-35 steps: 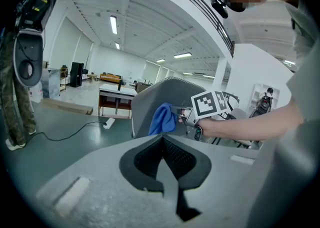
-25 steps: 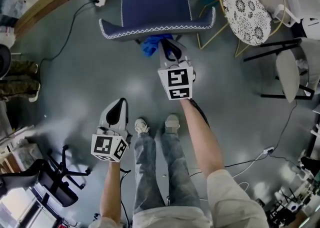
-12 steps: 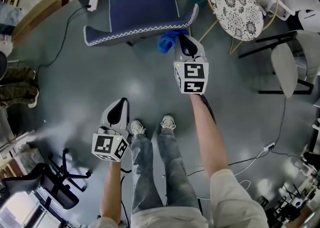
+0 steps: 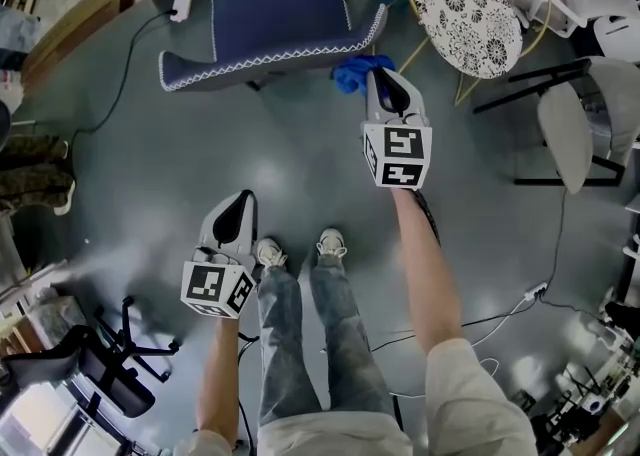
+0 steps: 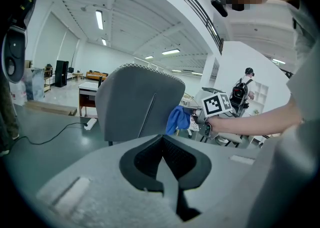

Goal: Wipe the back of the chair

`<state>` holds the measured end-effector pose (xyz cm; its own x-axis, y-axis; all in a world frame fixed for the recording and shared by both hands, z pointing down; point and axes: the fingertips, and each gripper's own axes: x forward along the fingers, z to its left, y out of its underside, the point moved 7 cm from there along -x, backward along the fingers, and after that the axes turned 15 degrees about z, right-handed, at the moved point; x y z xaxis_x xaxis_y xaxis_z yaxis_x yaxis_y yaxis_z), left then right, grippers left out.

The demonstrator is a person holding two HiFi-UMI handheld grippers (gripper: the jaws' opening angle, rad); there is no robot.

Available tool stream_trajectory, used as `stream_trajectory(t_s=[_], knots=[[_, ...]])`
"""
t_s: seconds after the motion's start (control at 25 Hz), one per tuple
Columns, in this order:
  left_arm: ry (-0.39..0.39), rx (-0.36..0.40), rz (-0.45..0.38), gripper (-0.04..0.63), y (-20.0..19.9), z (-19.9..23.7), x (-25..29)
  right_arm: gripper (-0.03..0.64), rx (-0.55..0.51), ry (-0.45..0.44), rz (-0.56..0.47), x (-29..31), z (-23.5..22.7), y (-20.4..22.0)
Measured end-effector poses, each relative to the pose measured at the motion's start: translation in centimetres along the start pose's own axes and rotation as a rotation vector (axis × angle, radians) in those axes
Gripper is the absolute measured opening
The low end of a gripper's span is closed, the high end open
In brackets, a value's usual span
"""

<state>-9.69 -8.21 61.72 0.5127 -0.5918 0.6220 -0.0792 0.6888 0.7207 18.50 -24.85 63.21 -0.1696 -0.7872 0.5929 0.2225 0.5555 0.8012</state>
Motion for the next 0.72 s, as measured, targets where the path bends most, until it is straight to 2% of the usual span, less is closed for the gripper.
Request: stream_trajectory(t_s=[0.32,0.72], knots=[[-0.012,0.005,-0.011,-0.002,0.1,0.5,-1.0,0.032,-0.026,-0.008,0.004,-3.0,1.6,1.8],[-0.062,0.005,-0.047,-0.002,-1.2,2.2,-4.1,0.031,-0.042,-0.04,-0.014,-9.7,5.0,2.7]])
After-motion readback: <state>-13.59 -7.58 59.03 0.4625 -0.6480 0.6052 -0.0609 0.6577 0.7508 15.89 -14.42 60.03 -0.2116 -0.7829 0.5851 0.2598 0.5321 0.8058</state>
